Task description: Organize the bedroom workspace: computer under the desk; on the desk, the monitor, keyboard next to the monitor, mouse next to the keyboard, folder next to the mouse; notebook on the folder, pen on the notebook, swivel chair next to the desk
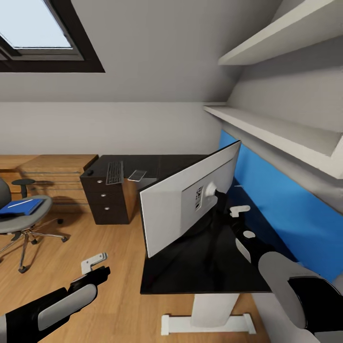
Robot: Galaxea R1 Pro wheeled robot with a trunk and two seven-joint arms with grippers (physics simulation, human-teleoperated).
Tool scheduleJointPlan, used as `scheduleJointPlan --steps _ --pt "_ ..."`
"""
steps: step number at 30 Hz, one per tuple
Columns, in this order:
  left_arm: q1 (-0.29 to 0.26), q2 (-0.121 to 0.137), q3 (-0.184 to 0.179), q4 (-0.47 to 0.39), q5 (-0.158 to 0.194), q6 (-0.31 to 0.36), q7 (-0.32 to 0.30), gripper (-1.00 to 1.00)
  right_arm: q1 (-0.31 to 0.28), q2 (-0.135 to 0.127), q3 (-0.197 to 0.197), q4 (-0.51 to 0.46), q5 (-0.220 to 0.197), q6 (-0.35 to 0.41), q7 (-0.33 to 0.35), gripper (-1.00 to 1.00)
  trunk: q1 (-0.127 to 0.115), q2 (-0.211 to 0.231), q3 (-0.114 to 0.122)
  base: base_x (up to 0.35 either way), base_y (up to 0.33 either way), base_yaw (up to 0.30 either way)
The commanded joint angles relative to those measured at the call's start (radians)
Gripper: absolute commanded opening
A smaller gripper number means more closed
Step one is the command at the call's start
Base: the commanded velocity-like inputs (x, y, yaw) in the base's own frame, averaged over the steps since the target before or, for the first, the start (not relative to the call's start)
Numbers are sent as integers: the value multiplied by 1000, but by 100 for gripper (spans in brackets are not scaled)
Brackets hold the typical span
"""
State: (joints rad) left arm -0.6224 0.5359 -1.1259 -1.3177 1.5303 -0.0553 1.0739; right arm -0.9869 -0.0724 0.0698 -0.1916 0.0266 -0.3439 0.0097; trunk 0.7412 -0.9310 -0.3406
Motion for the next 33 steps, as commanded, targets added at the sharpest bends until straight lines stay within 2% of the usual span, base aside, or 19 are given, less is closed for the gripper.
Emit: scheduleJointPlan --steps 1,11,33 --pt "-2 1 -3 -1 5 -6 3 100 -1 -1 13 1 -3 -3 -4 -100 0 -1 -1 0 -118 0" --pt "-2 1 -4 -1 5 -8 3 100 -1 -1 13 1 -3 -4 -5 -100 0 -1 -1 0 -161 0" --pt "-2 -1 -4 1 8 -8 3 100 -1 -1 13 2 -2 -4 -5 -100 0 -1 -1 0 -45 0"
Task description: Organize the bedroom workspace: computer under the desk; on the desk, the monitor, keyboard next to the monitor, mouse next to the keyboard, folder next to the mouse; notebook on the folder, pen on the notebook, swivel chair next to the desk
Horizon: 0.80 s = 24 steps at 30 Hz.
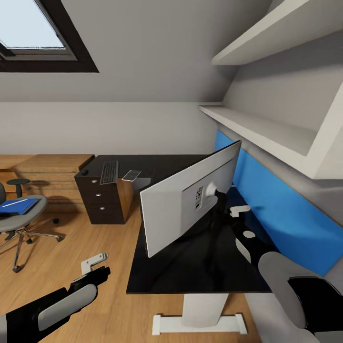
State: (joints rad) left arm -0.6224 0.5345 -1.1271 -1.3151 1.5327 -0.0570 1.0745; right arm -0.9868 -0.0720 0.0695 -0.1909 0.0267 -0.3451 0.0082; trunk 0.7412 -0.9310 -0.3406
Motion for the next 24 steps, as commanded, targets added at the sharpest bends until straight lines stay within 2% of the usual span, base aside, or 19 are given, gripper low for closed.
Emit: scheduleJointPlan --steps 1,8,24 --pt "-2 1 -3 -1 6 -6 3 100 -1 -1 13 2 -2 -3 -4 -100 0 -1 -1 0 -8 0" --pt "-2 1 -3 -1 6 -7 4 100 -1 -1 13 3 -2 -3 -4 -100 0 -1 -1 74 -64 0" --pt "-2 1 -3 -1 7 -7 2 100 0 -2 13 1 -2 -3 -4 -100 0 -1 -1 2 -1 0"
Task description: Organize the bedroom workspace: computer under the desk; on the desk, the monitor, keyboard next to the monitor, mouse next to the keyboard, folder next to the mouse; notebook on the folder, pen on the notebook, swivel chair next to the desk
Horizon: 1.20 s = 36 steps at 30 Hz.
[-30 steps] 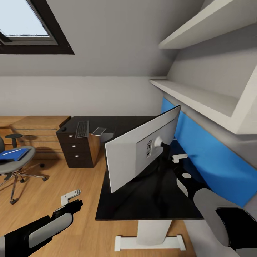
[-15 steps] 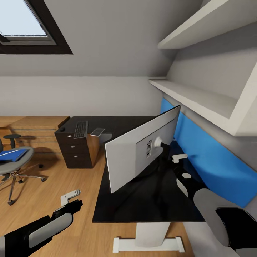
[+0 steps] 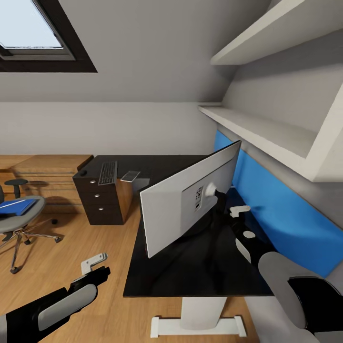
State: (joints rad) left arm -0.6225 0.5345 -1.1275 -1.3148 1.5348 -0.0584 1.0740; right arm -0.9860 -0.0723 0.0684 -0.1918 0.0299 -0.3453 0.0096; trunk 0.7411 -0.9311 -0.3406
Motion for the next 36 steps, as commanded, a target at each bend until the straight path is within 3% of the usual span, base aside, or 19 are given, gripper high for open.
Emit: scheduleJointPlan --steps 1,26,36 --pt "-2 1 -3 -1 5 -6 3 100 -1 -1 14 2 -6 -3 -5 -100 0 -1 -1 0 -7 0" --pt "-2 4 -2 -1 5 -6 4 100 -1 0 12 4 -6 4 -9 -100 0 -1 -1 50 -14 0" --pt "-2 4 -2 -1 5 -6 4 100 -1 -1 13 3 -7 4 -48 -100 0 -1 -1 50 -45 0"
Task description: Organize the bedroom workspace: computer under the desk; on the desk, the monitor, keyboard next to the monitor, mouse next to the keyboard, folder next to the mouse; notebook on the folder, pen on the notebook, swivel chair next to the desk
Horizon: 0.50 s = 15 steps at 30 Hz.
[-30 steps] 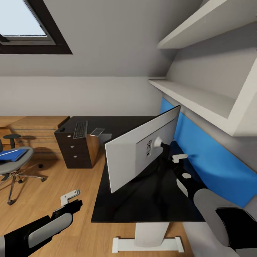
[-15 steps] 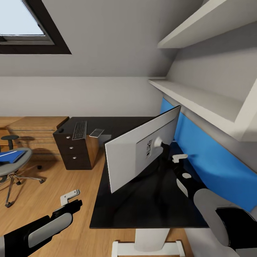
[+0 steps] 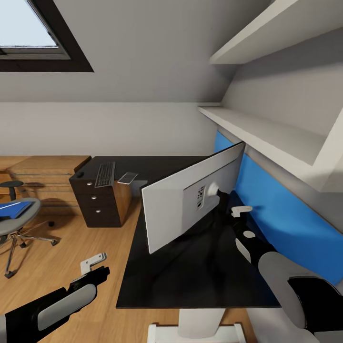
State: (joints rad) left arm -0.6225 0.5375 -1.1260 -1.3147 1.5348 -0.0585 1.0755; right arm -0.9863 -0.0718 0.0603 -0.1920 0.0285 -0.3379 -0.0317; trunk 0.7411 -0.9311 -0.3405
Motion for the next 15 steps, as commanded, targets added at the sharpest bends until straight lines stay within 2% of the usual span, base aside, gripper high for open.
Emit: scheduleJointPlan --steps 1,8,15 --pt "-2 1 -3 -1 5 -6 3 100 -1 -1 21 3 -6 -3 -6 -100 0 -1 -1 2 -2 0" --pt "-2 1 -3 -2 5 -6 2 100 -1 -1 20 3 -6 -3 -7 -100 0 -1 -1 74 -67 0" --pt "-2 1 -3 -1 5 -6 2 100 -1 -1 20 3 -6 -3 -7 -100 0 -1 -1 12 -11 0"
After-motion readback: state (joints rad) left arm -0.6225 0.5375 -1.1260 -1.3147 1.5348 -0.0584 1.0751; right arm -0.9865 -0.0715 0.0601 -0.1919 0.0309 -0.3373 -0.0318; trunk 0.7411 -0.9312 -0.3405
